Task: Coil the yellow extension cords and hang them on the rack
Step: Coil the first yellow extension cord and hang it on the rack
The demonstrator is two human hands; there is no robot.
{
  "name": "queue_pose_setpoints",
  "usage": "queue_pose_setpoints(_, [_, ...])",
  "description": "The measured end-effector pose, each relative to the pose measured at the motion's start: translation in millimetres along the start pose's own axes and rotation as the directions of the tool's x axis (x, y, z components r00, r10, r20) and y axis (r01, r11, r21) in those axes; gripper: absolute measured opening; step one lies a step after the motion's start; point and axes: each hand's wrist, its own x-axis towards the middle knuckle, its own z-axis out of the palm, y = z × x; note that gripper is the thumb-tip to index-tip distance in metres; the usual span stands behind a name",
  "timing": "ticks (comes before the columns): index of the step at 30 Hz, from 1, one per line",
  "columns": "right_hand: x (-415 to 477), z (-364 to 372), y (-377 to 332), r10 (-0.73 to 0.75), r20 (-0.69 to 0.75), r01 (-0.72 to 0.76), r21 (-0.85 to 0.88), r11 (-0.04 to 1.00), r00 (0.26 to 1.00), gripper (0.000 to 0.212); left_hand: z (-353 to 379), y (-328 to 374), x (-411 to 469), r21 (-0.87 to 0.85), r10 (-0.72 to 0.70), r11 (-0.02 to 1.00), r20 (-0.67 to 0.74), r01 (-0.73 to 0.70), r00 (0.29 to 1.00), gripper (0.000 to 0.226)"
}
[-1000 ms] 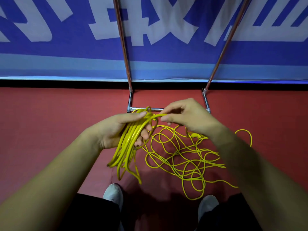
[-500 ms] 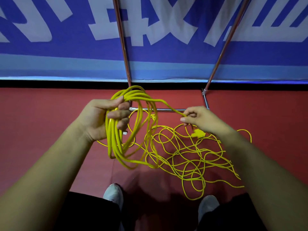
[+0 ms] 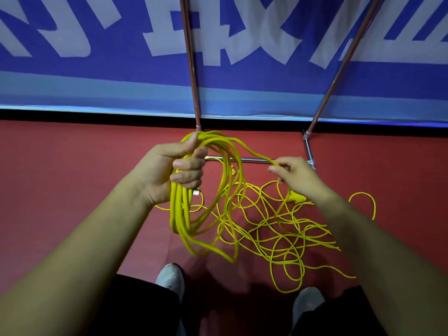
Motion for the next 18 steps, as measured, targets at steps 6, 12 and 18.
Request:
queue_pose_setpoints(6, [-13,24,43,0.248,0.28,-0.168,-0.28,0.945,0.927,0.02,-2,0,12,-0.126,0.078,0.989,-0.02,-0.08,0.997,0.029])
queue_pose_setpoints(12, [-24,47,20,0.364,0.294,-0.437,0.239,0.867,0.884,0.013,-7,6,12,-0.068,0.169,0.979,-0.247,-0.191,0.954,0.027])
queue_pose_setpoints(18, [-31,29,-41,0.088,0.39,-0.051,-0.105,0.993,0.916,0.012,-10,11,13,0.077,0.18,0.984,-0.418,-0.163,0.89,0.026])
